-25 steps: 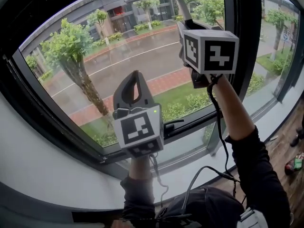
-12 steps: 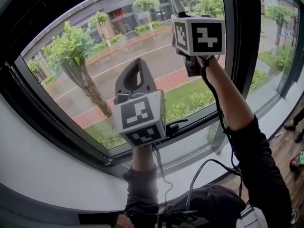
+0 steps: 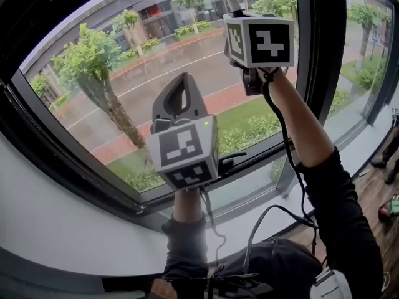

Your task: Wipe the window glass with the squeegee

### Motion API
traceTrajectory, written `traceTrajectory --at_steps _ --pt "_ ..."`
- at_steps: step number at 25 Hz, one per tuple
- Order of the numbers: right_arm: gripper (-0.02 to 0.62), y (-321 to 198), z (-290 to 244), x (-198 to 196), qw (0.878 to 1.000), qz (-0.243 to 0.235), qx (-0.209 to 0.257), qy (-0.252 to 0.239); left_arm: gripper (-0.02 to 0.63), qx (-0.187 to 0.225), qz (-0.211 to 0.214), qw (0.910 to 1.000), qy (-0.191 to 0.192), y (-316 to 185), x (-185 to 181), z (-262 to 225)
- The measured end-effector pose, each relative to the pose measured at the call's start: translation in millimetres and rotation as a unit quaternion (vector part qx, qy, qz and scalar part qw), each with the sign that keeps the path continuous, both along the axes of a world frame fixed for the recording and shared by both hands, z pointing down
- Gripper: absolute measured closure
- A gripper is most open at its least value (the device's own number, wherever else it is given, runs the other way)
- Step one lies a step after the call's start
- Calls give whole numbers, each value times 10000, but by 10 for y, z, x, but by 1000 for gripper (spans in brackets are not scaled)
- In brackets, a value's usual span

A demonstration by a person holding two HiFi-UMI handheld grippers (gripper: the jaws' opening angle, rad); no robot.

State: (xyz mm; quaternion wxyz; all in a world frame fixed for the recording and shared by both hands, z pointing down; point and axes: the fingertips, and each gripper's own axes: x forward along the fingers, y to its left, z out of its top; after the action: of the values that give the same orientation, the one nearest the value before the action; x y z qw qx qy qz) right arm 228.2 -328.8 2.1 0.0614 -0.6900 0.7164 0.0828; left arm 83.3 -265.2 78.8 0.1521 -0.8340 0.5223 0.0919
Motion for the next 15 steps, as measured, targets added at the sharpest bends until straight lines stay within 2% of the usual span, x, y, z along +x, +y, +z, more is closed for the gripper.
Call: traceTrajectory --at_steps 15 --pt "526 -91 274 -14 10000 23 -43 62 606 -108 33 9999 78 -117 -38 235"
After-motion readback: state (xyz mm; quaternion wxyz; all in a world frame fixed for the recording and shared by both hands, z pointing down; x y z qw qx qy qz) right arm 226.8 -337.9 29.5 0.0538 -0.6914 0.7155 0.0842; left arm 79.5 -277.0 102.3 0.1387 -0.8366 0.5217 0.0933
